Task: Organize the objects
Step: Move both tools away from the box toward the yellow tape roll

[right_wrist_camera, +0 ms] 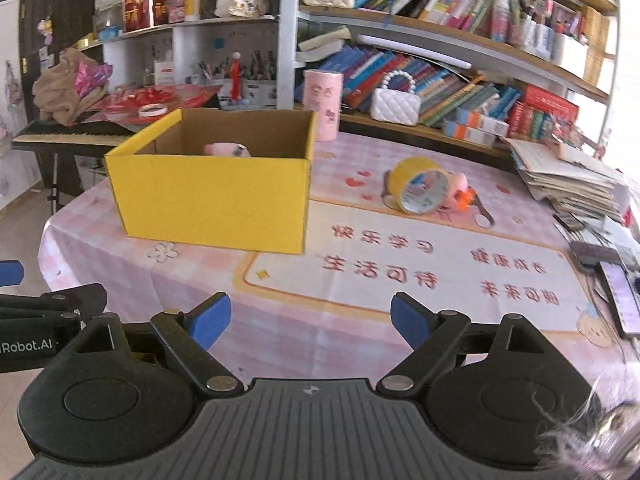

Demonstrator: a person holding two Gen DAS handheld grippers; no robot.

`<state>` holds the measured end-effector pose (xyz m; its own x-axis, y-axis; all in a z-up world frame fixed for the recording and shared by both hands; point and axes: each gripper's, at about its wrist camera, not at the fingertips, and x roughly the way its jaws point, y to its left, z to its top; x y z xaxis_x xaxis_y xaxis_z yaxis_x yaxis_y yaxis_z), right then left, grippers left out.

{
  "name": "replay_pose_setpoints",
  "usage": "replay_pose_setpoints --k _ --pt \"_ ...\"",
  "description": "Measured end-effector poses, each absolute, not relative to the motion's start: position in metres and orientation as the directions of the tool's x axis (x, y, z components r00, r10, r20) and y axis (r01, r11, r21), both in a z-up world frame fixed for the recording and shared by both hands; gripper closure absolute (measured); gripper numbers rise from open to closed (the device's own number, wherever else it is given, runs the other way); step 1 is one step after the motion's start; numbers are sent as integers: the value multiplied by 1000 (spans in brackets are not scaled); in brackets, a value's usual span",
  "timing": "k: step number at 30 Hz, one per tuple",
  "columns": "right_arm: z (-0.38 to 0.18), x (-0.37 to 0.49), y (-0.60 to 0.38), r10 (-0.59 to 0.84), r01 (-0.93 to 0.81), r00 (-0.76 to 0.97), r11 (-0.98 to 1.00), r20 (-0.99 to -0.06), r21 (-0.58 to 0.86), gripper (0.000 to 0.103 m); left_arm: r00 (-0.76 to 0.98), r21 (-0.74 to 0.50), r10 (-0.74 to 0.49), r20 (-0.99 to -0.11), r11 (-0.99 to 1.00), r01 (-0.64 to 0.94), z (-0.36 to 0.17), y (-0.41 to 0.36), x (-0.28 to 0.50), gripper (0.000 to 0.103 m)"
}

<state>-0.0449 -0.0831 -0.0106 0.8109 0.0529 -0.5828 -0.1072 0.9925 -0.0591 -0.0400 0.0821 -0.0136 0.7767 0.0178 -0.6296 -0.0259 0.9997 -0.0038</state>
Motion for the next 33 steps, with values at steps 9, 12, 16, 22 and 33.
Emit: replay_pose_setpoints --k 9,12,16,22,33 --pt "-11 -56 -118 -51 23 806 998 -590 -55 14 767 -12 -78 -637 996 92 -16 51 -30 10" --pt "-12 -59 -130 -83 64 802 997 -592 -53 14 760 -11 -109 -641 991 133 -17 38 -24 10" --pt "-13 -59 -149 -124 117 792 992 -597 -50 14 749 -11 -146 -646 983 181 -18 20 -16 10" --pt "-15 -53 -177 -173 178 775 983 -608 -52 14 732 -15 -188 -655 971 237 -20 -7 0 10" --pt "-18 -13 -214 -185 196 754 979 -631 -52 14 716 -20 -202 -668 967 254 -21 -45 40 10"
